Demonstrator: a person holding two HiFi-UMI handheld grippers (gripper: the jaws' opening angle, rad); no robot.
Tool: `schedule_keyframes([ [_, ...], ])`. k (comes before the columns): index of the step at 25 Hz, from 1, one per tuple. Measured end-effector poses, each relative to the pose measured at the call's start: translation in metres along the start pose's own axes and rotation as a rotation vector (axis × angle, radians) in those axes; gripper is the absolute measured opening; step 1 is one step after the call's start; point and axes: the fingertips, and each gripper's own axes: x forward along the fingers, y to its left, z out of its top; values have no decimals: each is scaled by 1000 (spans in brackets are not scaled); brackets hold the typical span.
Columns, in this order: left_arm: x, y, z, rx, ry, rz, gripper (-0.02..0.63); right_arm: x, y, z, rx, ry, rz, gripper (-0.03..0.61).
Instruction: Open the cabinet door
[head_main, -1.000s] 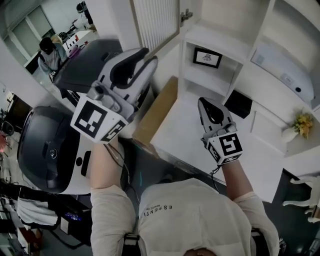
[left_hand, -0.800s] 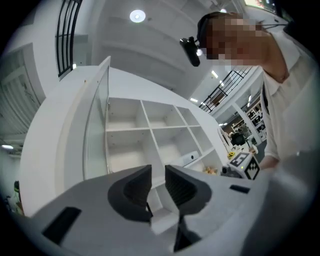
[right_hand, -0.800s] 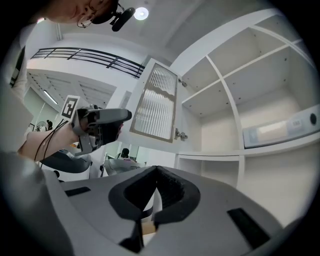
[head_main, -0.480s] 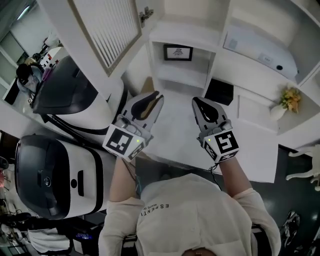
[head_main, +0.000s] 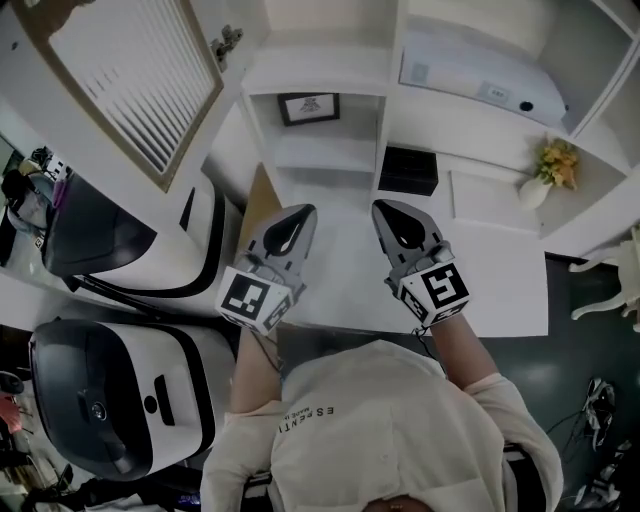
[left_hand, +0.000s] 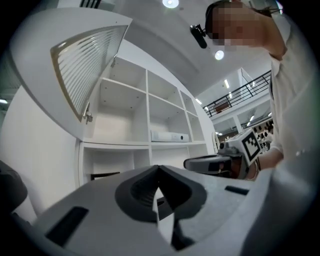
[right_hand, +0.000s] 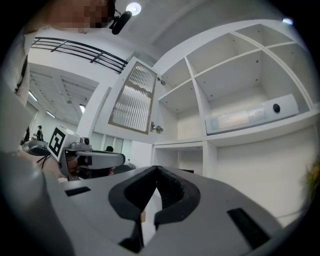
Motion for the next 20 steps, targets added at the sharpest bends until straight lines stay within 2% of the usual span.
schedule_keyframes([
  [3, 4, -1, -9, 2, 26, 6, 3, -5, -6, -5, 3, 6, -9, 14],
  [6, 6, -1, -13, -9, 31, 19, 3, -10, -8, -8, -40, 14, -30, 14],
  [11, 12, -9, -13, -8, 29, -18, 3, -21, -17, -2, -68, -12, -82, 15],
  [20, 14, -15, -6, 3, 20, -25, 3, -26, -12, -5, -98, 14, -45, 14],
])
